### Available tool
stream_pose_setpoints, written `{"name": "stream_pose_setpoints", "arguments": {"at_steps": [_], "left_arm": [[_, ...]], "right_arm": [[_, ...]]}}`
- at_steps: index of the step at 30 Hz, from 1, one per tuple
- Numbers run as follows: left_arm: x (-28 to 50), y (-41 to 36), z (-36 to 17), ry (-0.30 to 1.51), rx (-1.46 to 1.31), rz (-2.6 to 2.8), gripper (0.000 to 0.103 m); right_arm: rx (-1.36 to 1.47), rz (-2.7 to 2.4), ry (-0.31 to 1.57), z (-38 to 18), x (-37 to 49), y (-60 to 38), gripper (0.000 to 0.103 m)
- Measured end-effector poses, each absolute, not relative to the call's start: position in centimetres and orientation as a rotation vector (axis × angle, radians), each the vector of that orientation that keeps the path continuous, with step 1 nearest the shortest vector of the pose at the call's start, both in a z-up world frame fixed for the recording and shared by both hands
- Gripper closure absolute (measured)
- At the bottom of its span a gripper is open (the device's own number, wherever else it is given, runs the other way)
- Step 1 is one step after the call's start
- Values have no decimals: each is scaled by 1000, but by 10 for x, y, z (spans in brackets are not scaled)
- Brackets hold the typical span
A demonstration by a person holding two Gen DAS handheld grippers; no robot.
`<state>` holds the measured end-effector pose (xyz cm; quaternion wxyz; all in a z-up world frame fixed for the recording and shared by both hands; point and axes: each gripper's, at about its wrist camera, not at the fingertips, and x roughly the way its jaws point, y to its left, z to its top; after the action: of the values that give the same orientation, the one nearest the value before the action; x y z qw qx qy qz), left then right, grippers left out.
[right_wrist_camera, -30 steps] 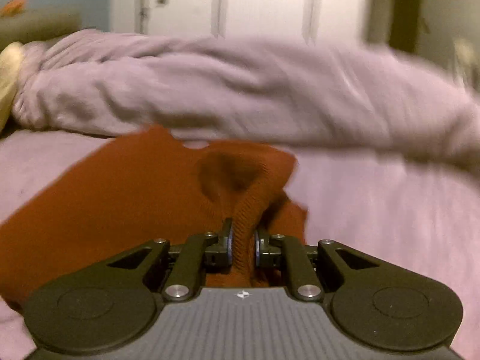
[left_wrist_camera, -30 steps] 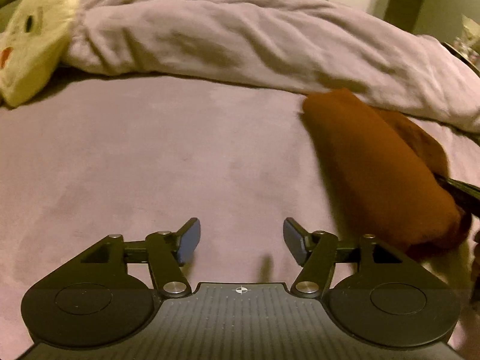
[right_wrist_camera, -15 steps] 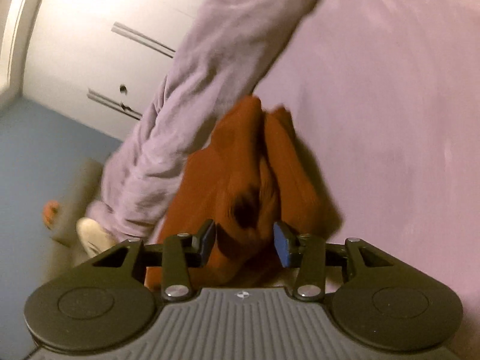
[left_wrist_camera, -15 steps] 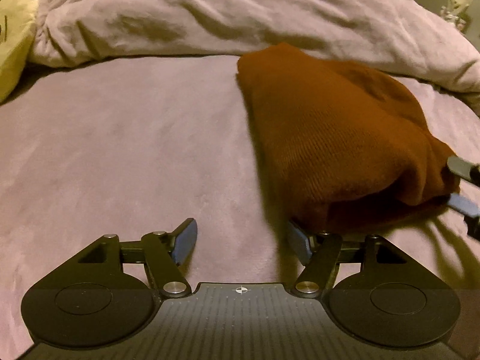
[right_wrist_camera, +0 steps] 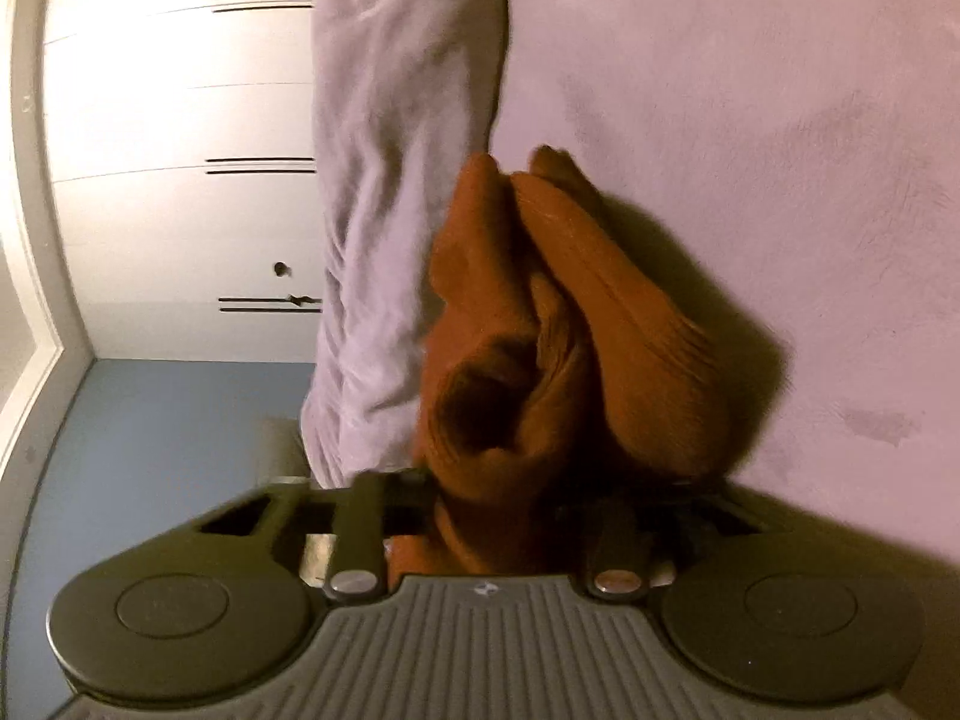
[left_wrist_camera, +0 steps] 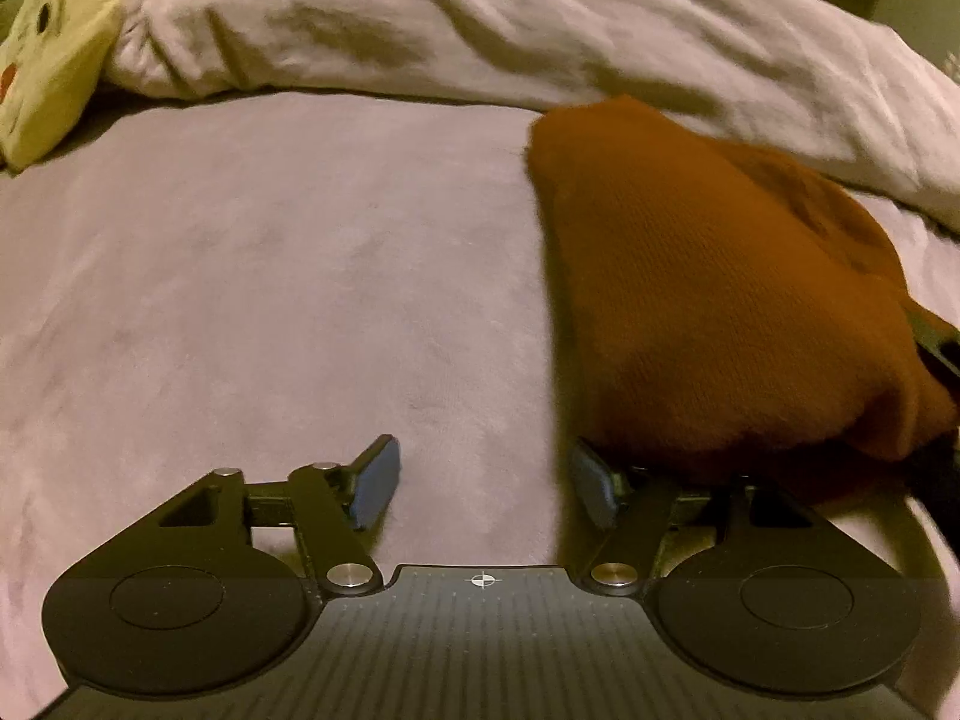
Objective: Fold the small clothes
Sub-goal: 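Tuck the folded cardigan edge with the right gripper and release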
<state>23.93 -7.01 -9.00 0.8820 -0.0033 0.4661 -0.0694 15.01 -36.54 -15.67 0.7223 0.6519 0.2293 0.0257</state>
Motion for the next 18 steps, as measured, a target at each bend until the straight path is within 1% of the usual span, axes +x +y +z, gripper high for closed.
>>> {"name": "stream_pose_setpoints", "arguments": {"at_steps": [1,2,3,4,5,6,7,8,9,10,11,12,13,15,18], "left_arm": [[241,-67,-90,977,-11,-138,38],[243,-64,-90,978,-13,-135,38],[244,-61,-90,974,-13,-130,38],[245,-59,-90,971,-7,-117,40],[248,-56,-91,969,9,-95,40],[251,-54,-92,972,8,-89,36],[253,-51,-92,981,-10,-90,36],[254,-49,-91,989,-35,-93,37],[254,-48,-90,989,-45,-97,37],[252,-48,-88,986,-46,-105,36],[250,-49,-87,986,-43,-115,35],[248,-49,-86,988,-36,-125,31],[247,-49,-84,988,-28,-130,30],[243,-50,-77,974,-17,-148,29],[237,-57,-63,932,-8,-176,25]], "right_arm": [[1367,41,512,-146,152,-364,85],[1234,14,509,-129,152,-361,86],[1048,-31,480,-105,148,-354,87],[871,-75,443,-86,142,-345,87],[697,-125,410,-71,137,-334,88],[515,-180,386,-62,134,-322,88],[418,-204,382,-64,133,-316,88],[389,-212,422,-72,138,-317,88],[419,-202,514,-89,148,-322,85],[448,-185,580,-101,153,-326,81],[468,-169,602,-109,154,-328,76],[466,-157,577,-107,150,-329,74],[460,-148,571,-102,147,-331,72],[472,-149,557,-93,140,-337,63],[516,-190,520,-84,119,-351,62]]}}
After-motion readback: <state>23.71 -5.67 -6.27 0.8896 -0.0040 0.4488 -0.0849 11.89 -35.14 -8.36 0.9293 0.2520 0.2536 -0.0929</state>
